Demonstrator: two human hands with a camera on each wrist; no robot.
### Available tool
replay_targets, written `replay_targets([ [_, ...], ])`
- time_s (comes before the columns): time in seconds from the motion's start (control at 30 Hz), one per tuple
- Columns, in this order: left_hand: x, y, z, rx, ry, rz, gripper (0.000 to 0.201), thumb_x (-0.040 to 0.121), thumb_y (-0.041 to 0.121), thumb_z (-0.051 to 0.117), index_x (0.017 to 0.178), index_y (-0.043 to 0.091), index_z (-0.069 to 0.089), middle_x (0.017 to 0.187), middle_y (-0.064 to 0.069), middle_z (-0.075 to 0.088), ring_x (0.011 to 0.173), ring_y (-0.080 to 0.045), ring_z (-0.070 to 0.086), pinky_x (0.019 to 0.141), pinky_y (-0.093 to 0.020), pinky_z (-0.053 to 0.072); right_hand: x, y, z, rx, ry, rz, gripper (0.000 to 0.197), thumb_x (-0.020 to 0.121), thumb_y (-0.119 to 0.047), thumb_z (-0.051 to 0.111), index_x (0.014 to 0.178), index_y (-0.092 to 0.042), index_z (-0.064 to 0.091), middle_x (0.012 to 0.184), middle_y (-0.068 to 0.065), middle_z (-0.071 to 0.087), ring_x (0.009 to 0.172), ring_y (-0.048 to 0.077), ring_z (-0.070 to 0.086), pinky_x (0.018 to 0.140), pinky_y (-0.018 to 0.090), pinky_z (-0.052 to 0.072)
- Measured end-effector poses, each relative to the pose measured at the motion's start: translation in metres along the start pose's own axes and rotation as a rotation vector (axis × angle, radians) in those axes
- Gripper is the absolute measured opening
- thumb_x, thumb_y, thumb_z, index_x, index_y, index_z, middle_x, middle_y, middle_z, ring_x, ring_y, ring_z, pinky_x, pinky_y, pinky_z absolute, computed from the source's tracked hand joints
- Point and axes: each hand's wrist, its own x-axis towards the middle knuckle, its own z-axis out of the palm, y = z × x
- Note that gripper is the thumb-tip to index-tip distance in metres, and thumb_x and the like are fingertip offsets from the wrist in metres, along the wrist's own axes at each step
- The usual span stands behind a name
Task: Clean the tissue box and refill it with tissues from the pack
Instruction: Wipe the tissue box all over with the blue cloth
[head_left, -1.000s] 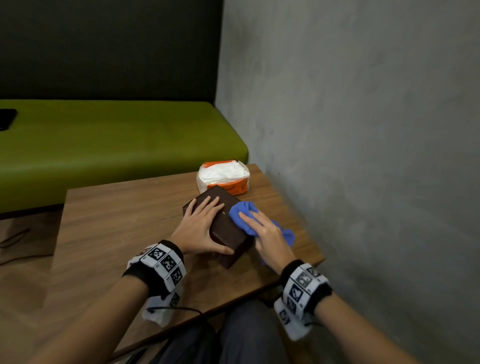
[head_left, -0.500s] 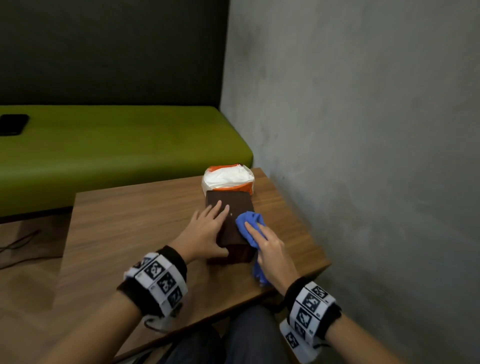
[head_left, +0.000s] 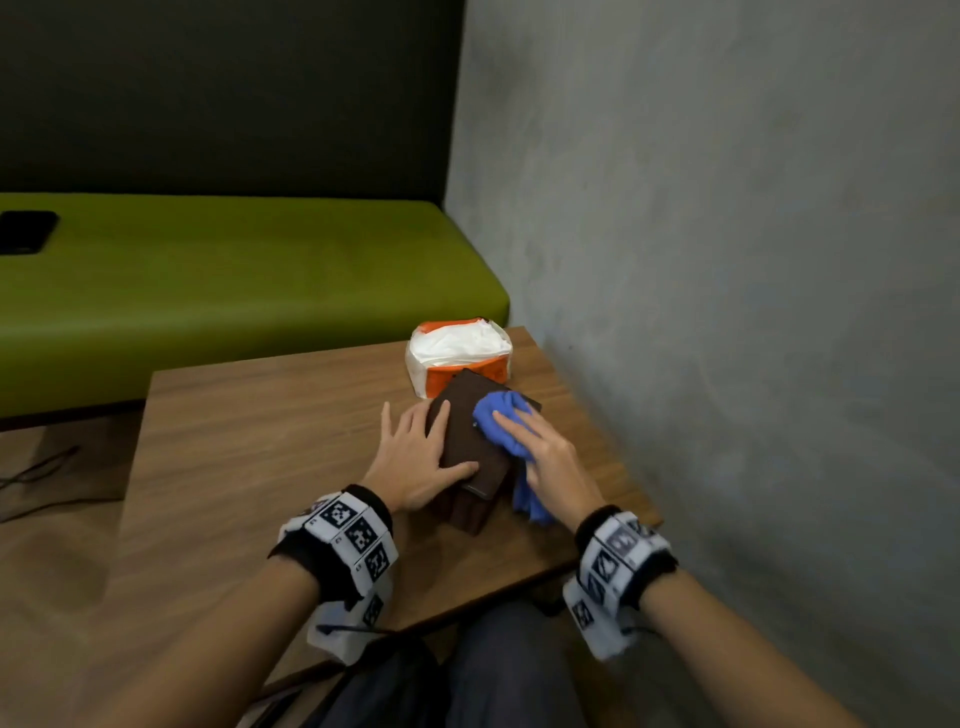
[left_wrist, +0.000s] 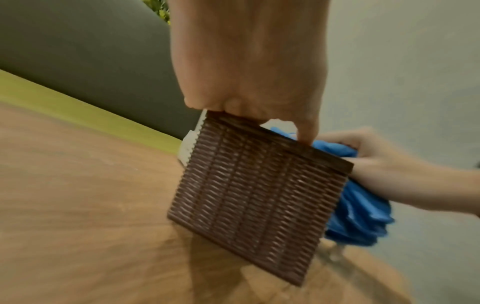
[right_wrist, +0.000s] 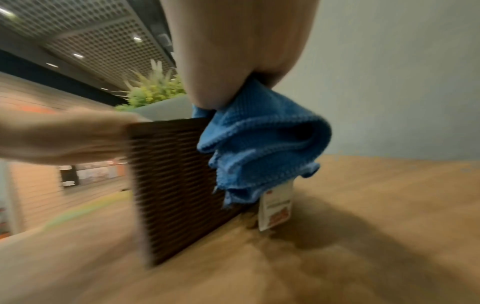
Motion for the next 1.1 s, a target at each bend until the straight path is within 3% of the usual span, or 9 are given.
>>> replay_targets([
  [0.1, 0.001, -0.001, -0.002, 0.026, -0.021, 0.004, 0.149, 0.025, 0.096, -0.017, 0.149, 0.016, 0.004, 0.156, -0.009, 0.013, 0.144, -0.025, 0.014, 0.114, -0.059, -0.004, 0.014, 0.001, 0.000, 0.007, 0.014, 0.099, 0.064, 0.079, 0.016, 0.042, 0.136, -0.014, 0.047, 0.145, 0.012, 0.041, 0.138, 0.028, 0.034, 0.113, 0.031, 0.025],
  [0.2, -0.002, -0.003, -0.009, 0.056, -0.039, -0.027, 0.149, 0.020, 0.100, -0.005, 0.149, 0.024, 0.001, 0.157, -0.007, 0.012, 0.143, -0.027, 0.015, 0.110, -0.068, 0.002, -0.014, -0.014, 0.005, -0.033, -0.053, -0.052, 0.069, 0.078, 0.018, 0.047, 0.138, -0.015, 0.043, 0.143, 0.013, 0.045, 0.136, 0.029, 0.037, 0.113, 0.031, 0.026],
  [0.37, -0.012, 0.013, -0.019, -0.080, -0.112, -0.148, 0.110, 0.066, 0.072, 0.057, 0.148, 0.030, -0.002, 0.157, -0.015, -0.007, 0.144, -0.036, 0.000, 0.109, -0.069, 0.004, -0.028, -0.001, 0.002, -0.078, -0.045, -0.092, 0.068, 0.076, 0.018, 0.051, 0.136, -0.012, 0.045, 0.136, 0.018, 0.051, 0.131, 0.034, 0.043, 0.110, 0.039, 0.033],
  [0.5, -0.018, 0.024, -0.007, -0.152, -0.129, -0.189, 0.129, 0.056, 0.071, 0.068, 0.147, 0.025, -0.012, 0.153, -0.021, -0.021, 0.143, -0.040, -0.011, 0.106, -0.071, 0.008, -0.028, -0.021, 0.017, -0.032, 0.000, -0.001, 0.067, 0.077, 0.016, 0.050, 0.138, -0.013, 0.042, 0.140, 0.019, 0.046, 0.135, 0.034, 0.038, 0.110, 0.044, 0.035],
  [0.6, -0.016, 0.021, -0.001, -0.178, -0.055, -0.163, 0.128, 0.057, 0.056, 0.077, 0.148, 0.023, -0.008, 0.153, -0.023, -0.007, 0.141, -0.042, -0.001, 0.105, -0.066, 0.028, -0.039, -0.018, 0.020, -0.044, 0.029, -0.128, 0.073, 0.066, 0.019, 0.060, 0.132, -0.011, 0.050, 0.129, 0.020, 0.057, 0.123, 0.038, 0.052, 0.099, 0.047, 0.041],
  [0.8, -0.011, 0.014, -0.007, -0.489, -0.049, -0.195, 0.127, 0.038, 0.063, 0.064, 0.148, 0.028, 0.012, 0.148, -0.023, 0.016, 0.136, -0.039, 0.012, 0.111, -0.048, 0.025, 0.008, 0.002, -0.001, 0.114, 0.255, 0.142, 0.070, 0.072, 0.017, 0.038, 0.135, -0.012, 0.048, 0.143, 0.017, 0.043, 0.136, 0.033, 0.037, 0.110, 0.023, 0.022],
  [0.9, -0.001, 0.011, -0.010, -0.634, 0.044, -0.183, 0.117, 0.032, 0.068, 0.053, 0.141, 0.029, 0.035, 0.139, -0.014, 0.043, 0.130, -0.034, 0.032, 0.109, -0.040, 0.025, -0.005, -0.036, 0.004, 0.154, 0.242, -0.050, 0.069, 0.071, 0.013, 0.036, 0.135, -0.011, 0.047, 0.142, 0.015, 0.043, 0.137, 0.025, 0.028, 0.112, 0.011, 0.013],
  [1.0, -0.001, 0.004, -0.012, -0.608, 0.064, -0.108, 0.110, 0.035, 0.067, 0.053, 0.138, 0.031, 0.039, 0.139, -0.012, 0.044, 0.131, -0.032, 0.028, 0.107, -0.037, 0.021, -0.023, -0.030, 0.006, 0.075, 0.217, -0.230, 0.065, 0.075, 0.007, 0.035, 0.137, -0.015, 0.042, 0.140, 0.010, 0.042, 0.135, 0.022, 0.029, 0.116, 0.017, 0.016],
  [1.1, -0.014, 0.005, -0.007, -0.667, 0.023, -0.084, 0.112, 0.033, 0.062, 0.056, 0.140, 0.038, 0.033, 0.140, -0.014, 0.034, 0.132, -0.032, 0.025, 0.110, -0.039, 0.024, 0.001, 0.007, -0.011, 0.109, 0.374, 0.024, 0.068, 0.069, 0.010, 0.037, 0.131, -0.013, 0.051, 0.136, 0.018, 0.050, 0.129, 0.032, 0.043, 0.110, 0.024, 0.024],
])
